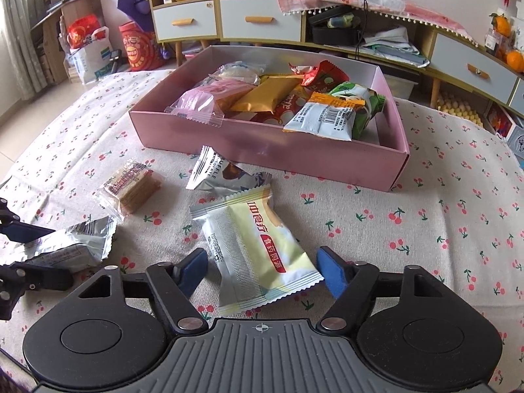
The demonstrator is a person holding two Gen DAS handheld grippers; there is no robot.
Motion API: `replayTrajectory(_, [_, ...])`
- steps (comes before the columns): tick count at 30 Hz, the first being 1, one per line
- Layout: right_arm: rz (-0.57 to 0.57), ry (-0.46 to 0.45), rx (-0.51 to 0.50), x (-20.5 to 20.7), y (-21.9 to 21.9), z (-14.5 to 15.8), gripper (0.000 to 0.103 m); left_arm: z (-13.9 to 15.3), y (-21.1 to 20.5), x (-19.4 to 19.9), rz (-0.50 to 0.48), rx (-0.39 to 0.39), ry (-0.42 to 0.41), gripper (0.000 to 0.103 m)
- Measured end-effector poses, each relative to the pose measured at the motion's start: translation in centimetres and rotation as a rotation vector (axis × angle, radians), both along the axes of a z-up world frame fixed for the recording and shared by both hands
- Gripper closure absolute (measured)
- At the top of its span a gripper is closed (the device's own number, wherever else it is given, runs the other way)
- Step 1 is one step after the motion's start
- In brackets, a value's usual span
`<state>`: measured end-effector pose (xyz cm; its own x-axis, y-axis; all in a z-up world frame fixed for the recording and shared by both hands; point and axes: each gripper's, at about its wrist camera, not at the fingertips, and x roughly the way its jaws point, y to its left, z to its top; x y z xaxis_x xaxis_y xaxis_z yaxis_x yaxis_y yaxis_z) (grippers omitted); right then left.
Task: Organize snacks
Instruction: 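Grasp the silver-and-white bar with the left tool while the right tool grasps the white-and-yellow bread packet, then carry the silver bar with the left tool while the right tool carries the bread packet over the box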
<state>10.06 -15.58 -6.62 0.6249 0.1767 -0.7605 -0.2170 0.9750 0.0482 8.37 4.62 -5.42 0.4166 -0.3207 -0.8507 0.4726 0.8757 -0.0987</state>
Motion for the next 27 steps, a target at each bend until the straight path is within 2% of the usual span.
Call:
replayTrajectory(4, [-0.004, -0.016, 0.007, -0.3, -0.1, 0.0, 0.047, 0.1, 0.3, -0.2, 0.045, -0.021, 0.007, 0.072])
replayTrajectory(8, [-0.005, -0.010, 0.026, -0.8, -0.4, 0.3, 0.050, 0.3, 0.6, -0.4, 0.090, -0.051, 0.030, 0.074])
replayTrajectory(17, [-0.108, 0.120, 0.217, -0.8, -3.0, 1.1, 0.052, 0.7, 2.3, 0.2, 0.197, -0.146, 0.111, 0.074])
replayTrajectory(23, [-0.169, 0.185, 0.363, -0.5, -4.7, 1.9, 0.052, 2.1, 2.9, 0.1, 0.222, -0.208, 0.097, 0.074])
replayTrajectory(27, [-0.189, 0.194, 0.418, -0.4, -5.2, 2.6, 0.052, 3.0, 2.7, 0.5, 0.235, -0.231, 0.081, 0.074])
